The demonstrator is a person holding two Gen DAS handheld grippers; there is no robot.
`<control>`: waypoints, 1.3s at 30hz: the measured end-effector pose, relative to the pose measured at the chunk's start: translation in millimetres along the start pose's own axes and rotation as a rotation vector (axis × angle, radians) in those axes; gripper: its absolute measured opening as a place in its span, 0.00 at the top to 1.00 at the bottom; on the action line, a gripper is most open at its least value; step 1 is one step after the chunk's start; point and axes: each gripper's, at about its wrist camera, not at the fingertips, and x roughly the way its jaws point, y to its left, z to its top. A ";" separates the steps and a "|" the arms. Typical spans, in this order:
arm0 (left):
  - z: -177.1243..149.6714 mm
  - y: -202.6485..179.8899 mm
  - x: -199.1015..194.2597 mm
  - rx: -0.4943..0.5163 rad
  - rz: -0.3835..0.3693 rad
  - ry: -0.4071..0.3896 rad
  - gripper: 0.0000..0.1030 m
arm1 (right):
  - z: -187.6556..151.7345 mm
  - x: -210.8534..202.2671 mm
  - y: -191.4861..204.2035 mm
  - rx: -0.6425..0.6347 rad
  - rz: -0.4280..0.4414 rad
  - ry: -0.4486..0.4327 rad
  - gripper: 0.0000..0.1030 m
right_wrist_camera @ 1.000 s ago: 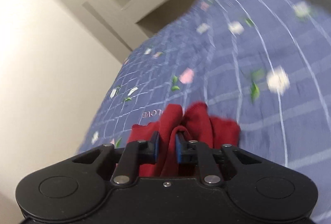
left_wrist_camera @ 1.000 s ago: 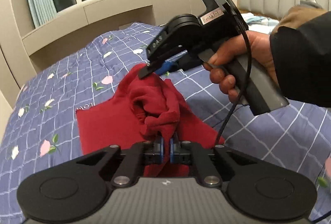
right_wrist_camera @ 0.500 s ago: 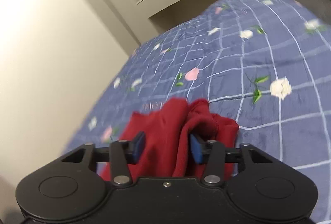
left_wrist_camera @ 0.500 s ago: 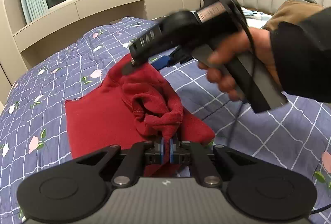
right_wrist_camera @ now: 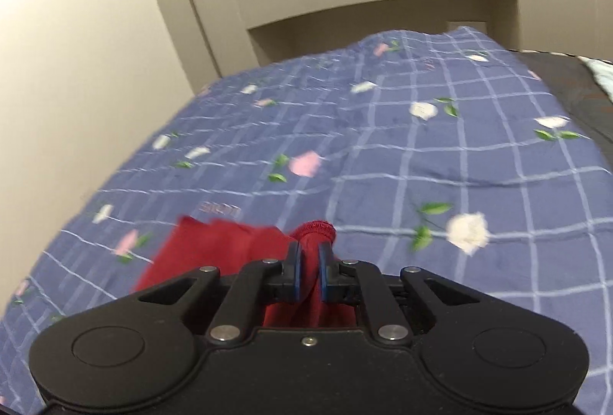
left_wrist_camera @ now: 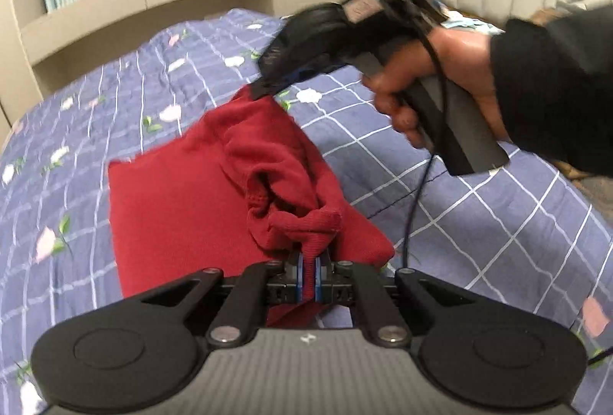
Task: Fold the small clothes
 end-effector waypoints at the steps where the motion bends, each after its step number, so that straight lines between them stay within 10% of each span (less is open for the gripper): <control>1: 0.0 1.2 0.6 -0.010 -0.004 0.004 0.95 | -2.3 -1.3 -3.1 0.004 -0.009 0.005 0.88; 13: 5.9 3.2 1.4 -0.027 -0.016 0.037 0.88 | 0.1 -30.0 8.3 -0.099 -0.032 -0.036 0.48; 22: -3.0 15.6 -22.8 -0.092 -0.016 0.006 0.10 | -2.6 -46.8 35.9 -0.171 0.038 -0.048 0.11; 30: -44.7 87.7 -37.3 -0.331 0.107 0.076 0.02 | -46.0 -58.7 66.1 -0.312 0.104 0.029 0.05; 39: -57.9 149.9 -14.3 -0.725 0.011 0.057 0.04 | -103.7 -65.6 30.7 -0.279 -0.095 0.110 0.07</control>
